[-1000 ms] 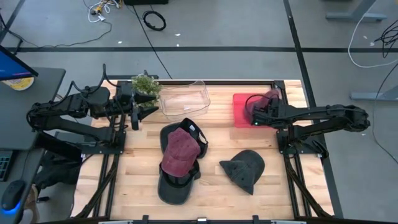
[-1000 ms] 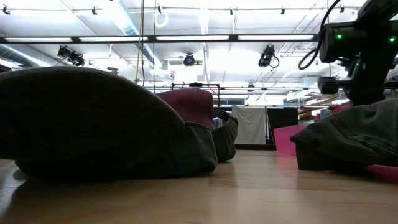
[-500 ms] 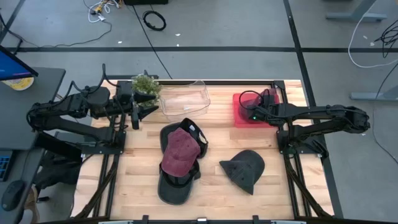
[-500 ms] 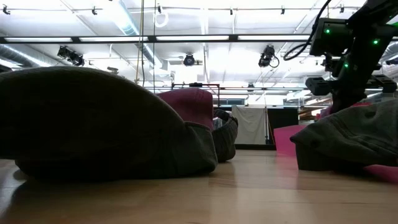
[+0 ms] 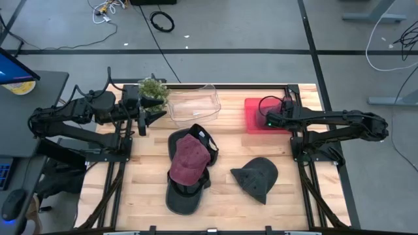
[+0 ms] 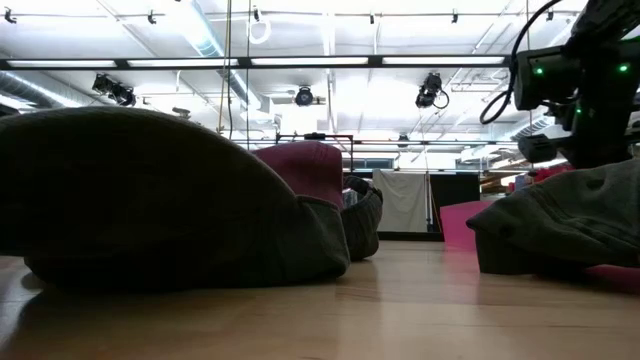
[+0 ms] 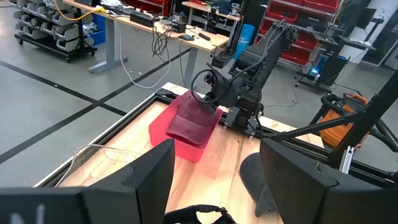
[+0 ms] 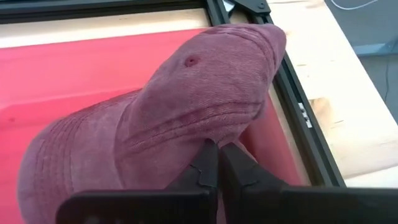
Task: Pick & Place hat
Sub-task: Put the right red cap into the red bin, then put the red cap into the red bin
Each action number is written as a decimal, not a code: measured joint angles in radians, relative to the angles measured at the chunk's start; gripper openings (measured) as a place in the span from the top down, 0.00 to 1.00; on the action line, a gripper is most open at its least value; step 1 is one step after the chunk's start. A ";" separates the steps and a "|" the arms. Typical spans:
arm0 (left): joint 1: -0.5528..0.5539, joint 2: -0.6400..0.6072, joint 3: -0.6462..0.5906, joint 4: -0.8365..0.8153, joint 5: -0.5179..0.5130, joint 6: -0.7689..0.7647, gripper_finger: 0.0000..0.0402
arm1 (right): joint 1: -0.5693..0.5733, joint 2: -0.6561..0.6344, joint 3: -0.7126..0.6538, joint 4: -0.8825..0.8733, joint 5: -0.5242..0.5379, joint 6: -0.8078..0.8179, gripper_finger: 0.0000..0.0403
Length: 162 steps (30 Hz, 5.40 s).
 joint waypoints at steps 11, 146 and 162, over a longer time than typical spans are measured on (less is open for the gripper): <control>0.000 0.000 0.000 -0.004 0.000 0.010 0.40 | 0.000 -0.019 0.040 -0.022 -0.042 -0.060 0.78; -0.116 0.899 0.000 -0.152 0.371 -0.758 0.40 | 0.137 0.150 0.391 0.536 -0.625 -1.223 0.43; -0.125 0.910 0.115 -0.201 0.330 -0.538 0.98 | 0.104 0.150 0.389 0.546 -0.626 -1.180 0.43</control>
